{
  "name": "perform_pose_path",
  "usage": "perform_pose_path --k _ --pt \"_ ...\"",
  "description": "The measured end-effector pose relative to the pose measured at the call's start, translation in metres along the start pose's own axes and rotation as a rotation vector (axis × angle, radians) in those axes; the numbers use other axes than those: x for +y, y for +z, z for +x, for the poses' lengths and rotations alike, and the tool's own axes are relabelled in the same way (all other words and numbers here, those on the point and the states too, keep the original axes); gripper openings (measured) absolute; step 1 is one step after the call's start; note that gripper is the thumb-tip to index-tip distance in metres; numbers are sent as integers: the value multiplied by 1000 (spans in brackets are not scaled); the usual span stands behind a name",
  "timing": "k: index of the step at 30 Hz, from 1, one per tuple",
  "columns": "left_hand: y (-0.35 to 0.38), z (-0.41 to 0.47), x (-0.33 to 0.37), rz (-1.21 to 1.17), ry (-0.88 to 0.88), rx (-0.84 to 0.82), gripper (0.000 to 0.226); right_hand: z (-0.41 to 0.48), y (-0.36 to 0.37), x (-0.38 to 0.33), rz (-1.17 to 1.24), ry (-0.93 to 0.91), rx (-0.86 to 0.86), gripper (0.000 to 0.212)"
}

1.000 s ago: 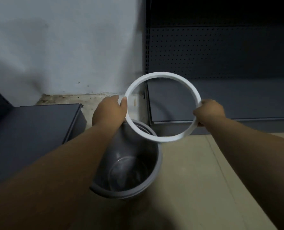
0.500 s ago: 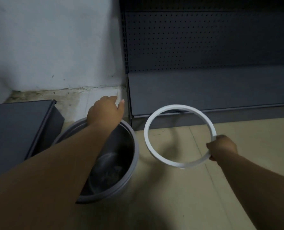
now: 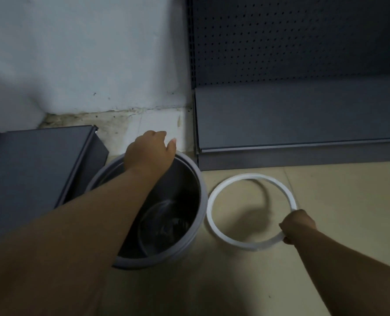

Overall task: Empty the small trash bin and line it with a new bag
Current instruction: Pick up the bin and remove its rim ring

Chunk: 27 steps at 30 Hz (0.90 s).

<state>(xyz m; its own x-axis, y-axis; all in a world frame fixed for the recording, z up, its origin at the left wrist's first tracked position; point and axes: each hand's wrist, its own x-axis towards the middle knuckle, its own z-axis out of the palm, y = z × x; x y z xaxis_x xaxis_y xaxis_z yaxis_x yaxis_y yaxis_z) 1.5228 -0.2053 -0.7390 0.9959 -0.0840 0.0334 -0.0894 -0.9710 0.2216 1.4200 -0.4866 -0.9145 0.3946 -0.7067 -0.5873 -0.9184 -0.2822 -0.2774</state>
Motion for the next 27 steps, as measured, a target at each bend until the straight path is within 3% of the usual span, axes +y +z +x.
perform_pose_path --k 7,17,27 --pt "4 1 -8 9 -8 -6 46 -7 1 -6 -199 -55 -44 37" --pt "-2 2 -23 90 27 34 46 -78 -40 -65 -475 -659 211 53" --pt "-53 11 -38 43 -5 93 46 -158 -78 -150 -578 -852 276 57"
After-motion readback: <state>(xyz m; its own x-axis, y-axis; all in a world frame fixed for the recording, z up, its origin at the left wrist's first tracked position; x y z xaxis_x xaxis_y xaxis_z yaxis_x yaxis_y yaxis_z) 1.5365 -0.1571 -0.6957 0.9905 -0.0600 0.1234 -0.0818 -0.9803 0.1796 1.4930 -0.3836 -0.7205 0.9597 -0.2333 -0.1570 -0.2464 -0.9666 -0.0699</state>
